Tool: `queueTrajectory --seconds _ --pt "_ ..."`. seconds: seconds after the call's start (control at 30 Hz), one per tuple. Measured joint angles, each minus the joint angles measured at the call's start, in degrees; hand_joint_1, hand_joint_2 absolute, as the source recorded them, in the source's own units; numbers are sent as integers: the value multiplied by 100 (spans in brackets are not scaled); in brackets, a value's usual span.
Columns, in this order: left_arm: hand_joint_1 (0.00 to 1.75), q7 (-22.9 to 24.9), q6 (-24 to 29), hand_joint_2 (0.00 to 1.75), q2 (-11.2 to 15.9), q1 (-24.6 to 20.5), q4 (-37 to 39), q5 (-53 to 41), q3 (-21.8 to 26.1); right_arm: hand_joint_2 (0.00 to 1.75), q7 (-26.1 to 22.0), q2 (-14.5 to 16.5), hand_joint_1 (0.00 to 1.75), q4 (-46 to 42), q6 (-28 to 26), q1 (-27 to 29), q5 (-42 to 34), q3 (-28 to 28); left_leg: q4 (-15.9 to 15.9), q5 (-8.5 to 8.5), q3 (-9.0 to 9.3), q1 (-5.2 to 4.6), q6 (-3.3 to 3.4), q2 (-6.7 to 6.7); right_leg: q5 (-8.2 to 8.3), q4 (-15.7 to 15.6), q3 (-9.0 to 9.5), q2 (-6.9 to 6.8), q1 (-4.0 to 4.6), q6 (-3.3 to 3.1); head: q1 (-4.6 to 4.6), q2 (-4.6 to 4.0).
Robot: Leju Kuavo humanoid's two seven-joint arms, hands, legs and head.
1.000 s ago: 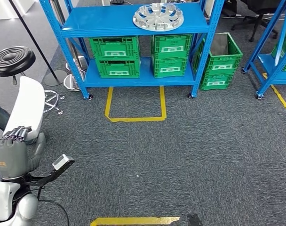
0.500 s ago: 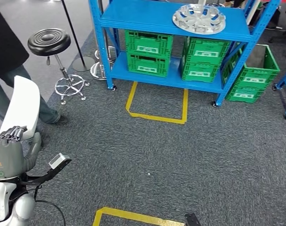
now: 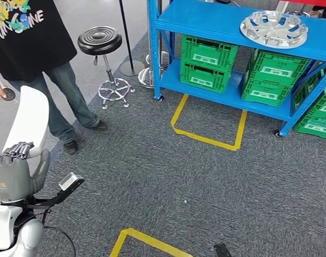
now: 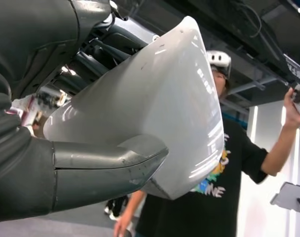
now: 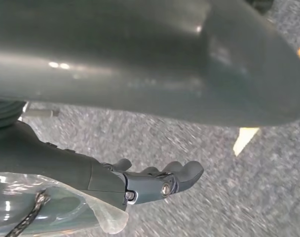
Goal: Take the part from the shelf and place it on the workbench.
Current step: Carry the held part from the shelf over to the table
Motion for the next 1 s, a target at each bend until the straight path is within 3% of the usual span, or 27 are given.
queueTrajectory --seconds 0.07,0.13,0.17,0.23,0.3,0.37,0.43,0.5,0.57,0.63,0.67,0.7,0.73,0.8,0.87,0.93,0.97,1.0 --pt "175 -2 -1 175 -2 -19 1 0 1 0 -2 0 0 0 10 12 2 2 687 -388 -300 6 -61 344 10 -17 -3 -167 0 -34 -27 0" --pt "175 -4 -2 175 -5 -18 2 0 1 0 1 0 0 0 16 28 2 3 1352 -655 -571 42 -108 430 5 -16 -13 -345 2 -38 -30 0" --pt "175 -5 -3 175 -5 -16 3 0 2 0 1 0 0 0 14 30 2 4 1425 -643 -578 57 -120 447 2 -15 -15 -433 2 -35 -31 0" --pt "175 -11 -4 175 -4 -20 4 -1 3 0 1 0 0 0 14 19 4 5 872 -346 -242 66 -111 541 -12 -14 0 -591 2 -15 -32 0" --pt "175 -20 -4 175 -7 -40 3 -4 3 0 1 0 0 0 14 5 4 7 91 -107 190 19 -49 807 -43 -8 24 -727 26 31 -33 0" --pt "175 -27 -3 175 -14 -55 3 -9 2 0 2 0 0 0 13 -2 3 8 -217 -79 330 -36 46 926 -69 -12 45 -854 56 88 -31 0" --pt "175 -30 -2 175 -18 -49 1 -11 10 0 2 1 0 -2 13 -12 3 10 -257 -56 317 -37 139 782 -89 -37 73 -945 54 151 -29 0" --pt "175 -34 1 175 -21 -50 -8 -10 23 0 1 2 0 -4 13 -21 4 16 -309 -21 333 -7 215 644 -234 122 18 -708 29 202 -24 0" --pt "175 -57 3 175 -38 -59 -13 -3 36 0 2 2 0 -4 11 -14 5 27 -330 -5 336 8 262 506 -585 792 -294 -322 13 215 -1 0" --pt "175 -96 2 175 -59 -47 -13 11 59 0 8 2 0 -4 4 4 5 39 -328 -2 331 0 278 341 -842 1550 -695 -185 19 217 15 0" --pt "175 -118 2 175 -63 -37 -13 25 74 0 11 2 0 -4 1 13 4 44 -326 -2 333 -3 278 254 -813 1681 -797 -171 21 214 14 0" --pt "175 -142 1 175 -67 -30 -15 41 91 0 12 2 0 -4 -3 19 4 46 -323 -2 339 -5 278 166 -667 1578 -791 -160 22 207 14 0" --pt "175 -173 1 175 -72 -26 -24 64 111 0 12 2 0 -3 -6 21 4 49 -316 -4 347 -4 274 77 -431 1254 -677 -121 20 194 13 0" --pt "175 -246 1 175 -92 -28 -55 107 154 0 11 2 0 -2 -11 17 3 52 -284 -18 344 -4 249 -80 -38 445 -348 135 -2 164 13 0" --pt "175 -314 1 175 -120 -27 -90 138 209 0 10 3 0 0 -16 7 -1 57 -259 -12 301 8 185 -218 54 49 -148 313 -12 146 12 0" --pt "175 -352 1 175 -137 -12 -116 156 265 0 10 4 0 -1 -20 -3 -9 62 -266 16 260 27 108 -353 49 7 -96 214 -7 118 10 0" --pt "175 -358 2 175 -141 -2 -131 162 290 0 10 7 0 -1 -22 -7 -12 65 -242 1 244 24 79 -312 62 -14 -79 144 -12 89 7 0" --pt "175 -362 3 175 -146 -1 -146 166 314 0 10 9 0 -2 -24 -6 -13 68 -139 -68 196 15 52 -180 73 -39 -60 67 -17 54 -8 0"
